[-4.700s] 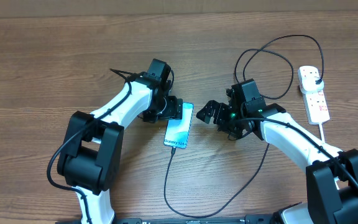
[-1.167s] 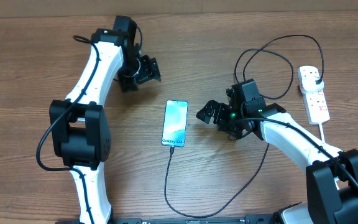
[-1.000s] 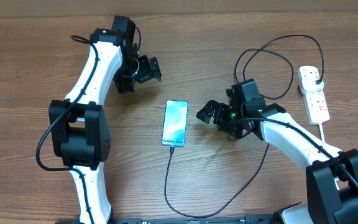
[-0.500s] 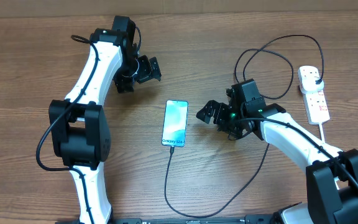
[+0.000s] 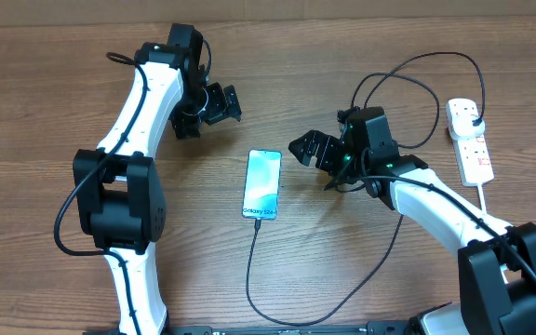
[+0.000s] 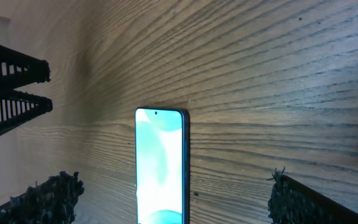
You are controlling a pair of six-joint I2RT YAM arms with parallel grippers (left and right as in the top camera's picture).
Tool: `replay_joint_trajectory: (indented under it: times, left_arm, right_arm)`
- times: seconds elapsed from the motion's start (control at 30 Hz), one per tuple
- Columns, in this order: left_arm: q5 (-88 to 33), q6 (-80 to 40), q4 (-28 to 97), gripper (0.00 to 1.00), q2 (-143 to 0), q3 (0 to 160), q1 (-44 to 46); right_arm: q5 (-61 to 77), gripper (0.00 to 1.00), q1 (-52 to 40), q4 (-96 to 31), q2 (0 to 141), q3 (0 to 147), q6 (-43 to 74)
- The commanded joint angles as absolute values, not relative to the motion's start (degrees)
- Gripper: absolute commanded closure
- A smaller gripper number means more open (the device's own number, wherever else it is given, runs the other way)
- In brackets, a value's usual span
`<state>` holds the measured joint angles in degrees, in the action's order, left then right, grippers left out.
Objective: Plug charger to phone and switch on socket
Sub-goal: 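Move the right gripper right toward the white power strip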
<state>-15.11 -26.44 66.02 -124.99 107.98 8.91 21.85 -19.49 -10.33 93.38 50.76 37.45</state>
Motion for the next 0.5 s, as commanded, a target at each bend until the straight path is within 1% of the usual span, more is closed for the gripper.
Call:
replay_joint_trajectory:
  times: [0.0, 0.17, 0.23, 0.4, 0.47]
  left_arm:
    - [-14.4, -25.7, 66.0, 0.0, -124.3, 108.6, 9.1]
    - [-14.4, -25.7, 66.0, 0.0, -124.3, 108.6, 9.1]
    - [-14.4, -25.7, 66.0, 0.0, -124.3, 108.6, 9.1]
    - [-14.4, -25.7, 66.0, 0.0, -124.3, 108.6, 9.1]
    - [-14.4, -25.7, 66.0, 0.0, -124.3, 108.6, 9.1]
  right_arm:
    - [21.1, 0.0, -19.3, -11.0, 93.2, 51.2, 37.0]
    - [18.8, 0.0, -19.0, -11.4, 93.2, 51.2, 37.0]
    - [16.1, 0.07, -18.9, -11.5, 93.2, 51.2, 37.0]
    - [13.5, 0.15, -18.9, -11.7, 93.2, 51.2, 37.0]
    - [13.5, 0.2, -18.9, -12.0, 93.2, 51.2, 37.0]
